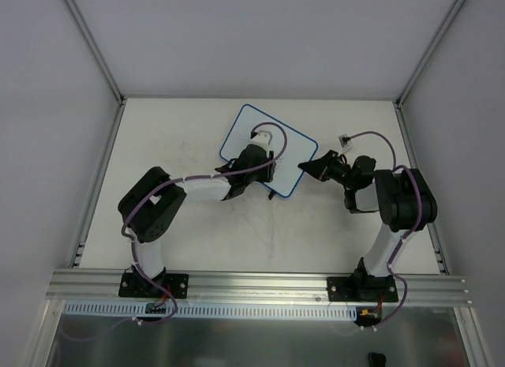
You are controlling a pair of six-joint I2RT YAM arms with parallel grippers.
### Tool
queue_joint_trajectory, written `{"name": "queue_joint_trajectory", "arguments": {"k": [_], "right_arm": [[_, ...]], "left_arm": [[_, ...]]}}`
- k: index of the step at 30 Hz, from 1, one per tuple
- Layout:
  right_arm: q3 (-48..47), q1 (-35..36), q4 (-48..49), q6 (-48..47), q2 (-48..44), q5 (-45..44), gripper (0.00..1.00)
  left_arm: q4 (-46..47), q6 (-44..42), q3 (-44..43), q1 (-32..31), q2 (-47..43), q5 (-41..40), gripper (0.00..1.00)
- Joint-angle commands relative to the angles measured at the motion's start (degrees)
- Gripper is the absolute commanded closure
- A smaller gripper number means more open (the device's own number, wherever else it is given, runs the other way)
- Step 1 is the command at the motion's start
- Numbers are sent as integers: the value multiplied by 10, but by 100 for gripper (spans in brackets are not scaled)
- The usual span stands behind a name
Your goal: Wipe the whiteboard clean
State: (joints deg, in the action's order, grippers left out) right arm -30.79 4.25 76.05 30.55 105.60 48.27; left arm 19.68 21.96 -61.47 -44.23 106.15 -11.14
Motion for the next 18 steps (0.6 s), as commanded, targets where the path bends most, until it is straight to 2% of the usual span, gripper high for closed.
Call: {"name": "queue_joint_trajectory", "arguments": {"k": [1,3,7,12,18], "right_arm": [[2,-2,118,-22,-10,1,100],[3,-2,118,-22,-10,2,100],[2,-2,118,-22,-10,1,100],[3,-2,118,-22,-10,1,100],[4,-2,118,-22,-11,1,100]], "left_arm": [[17,-52,16,-31,41,34,100],[34,-64,20,-33,49,60,100],[50,-85,21,-38,49,61,100],[31,-101,-1,-33,40,23,100],[-22,-64,-34,49,22,50,100]]}}
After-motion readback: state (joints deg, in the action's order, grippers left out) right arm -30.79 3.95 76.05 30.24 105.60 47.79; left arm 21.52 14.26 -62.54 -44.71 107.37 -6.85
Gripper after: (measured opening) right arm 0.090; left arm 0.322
